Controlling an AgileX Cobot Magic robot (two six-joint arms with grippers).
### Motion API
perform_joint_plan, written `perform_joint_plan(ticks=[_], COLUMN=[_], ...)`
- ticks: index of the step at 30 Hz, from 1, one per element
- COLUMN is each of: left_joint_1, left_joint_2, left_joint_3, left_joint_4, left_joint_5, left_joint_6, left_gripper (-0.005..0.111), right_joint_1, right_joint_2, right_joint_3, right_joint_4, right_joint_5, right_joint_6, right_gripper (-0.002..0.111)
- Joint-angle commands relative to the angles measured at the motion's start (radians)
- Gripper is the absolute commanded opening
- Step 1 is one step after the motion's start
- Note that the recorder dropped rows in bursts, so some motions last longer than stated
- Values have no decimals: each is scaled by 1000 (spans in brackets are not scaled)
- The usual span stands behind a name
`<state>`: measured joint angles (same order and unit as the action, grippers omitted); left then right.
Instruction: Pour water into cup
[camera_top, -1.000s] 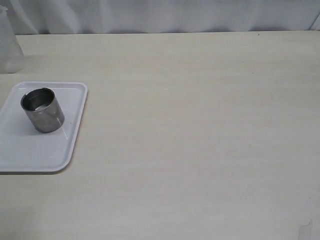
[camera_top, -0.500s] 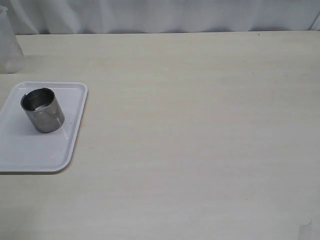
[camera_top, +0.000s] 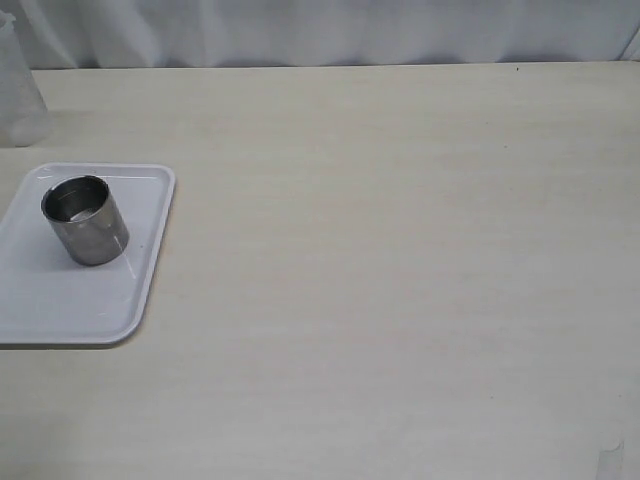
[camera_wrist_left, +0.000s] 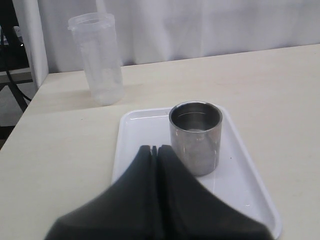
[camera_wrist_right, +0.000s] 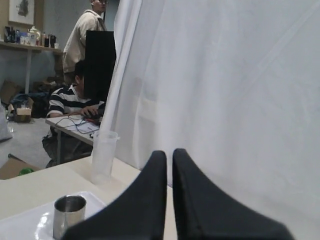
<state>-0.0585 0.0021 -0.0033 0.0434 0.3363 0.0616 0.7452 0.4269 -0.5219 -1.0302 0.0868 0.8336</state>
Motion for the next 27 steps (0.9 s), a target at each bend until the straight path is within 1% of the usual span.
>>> perform_joint_plan(ticks=[1,5,11,15,19,21,25,27], left_joint_1=[1,1,1,1,1,1,1,1], left_joint_2=[-2,-2,-2,-2,-2,-2,-2,-2], left_joint_3=[3,3,3,3,3,3,3,3], left_joint_4=[-1,-1,-1,-1,-1,-1,-1,-1], left_joint_5=[-13,-13,-13,-13,-13,-13,-13,-13], left_joint_6=[-7,-7,-7,-7,-7,-7,-7,-7], left_gripper=[0,0,0,0,0,0,0,0], right_joint_1=[0,0,0,0,-19,-47,-120,-151], right_joint_2=[-36,-85,-170,-205,-240,-257,-291,-302], right_joint_3=[51,125,269,363,448,480,522,522], right_joint_4=[278,444,672,797,813,832,950,952], right_joint_5=[9,-22,-154,-234,-279,-279,-279,-273], right_joint_6=[-347,-554,-846,-983,-1006,-998,-980,-941], right_gripper=[4,4,4,4,4,4,4,4])
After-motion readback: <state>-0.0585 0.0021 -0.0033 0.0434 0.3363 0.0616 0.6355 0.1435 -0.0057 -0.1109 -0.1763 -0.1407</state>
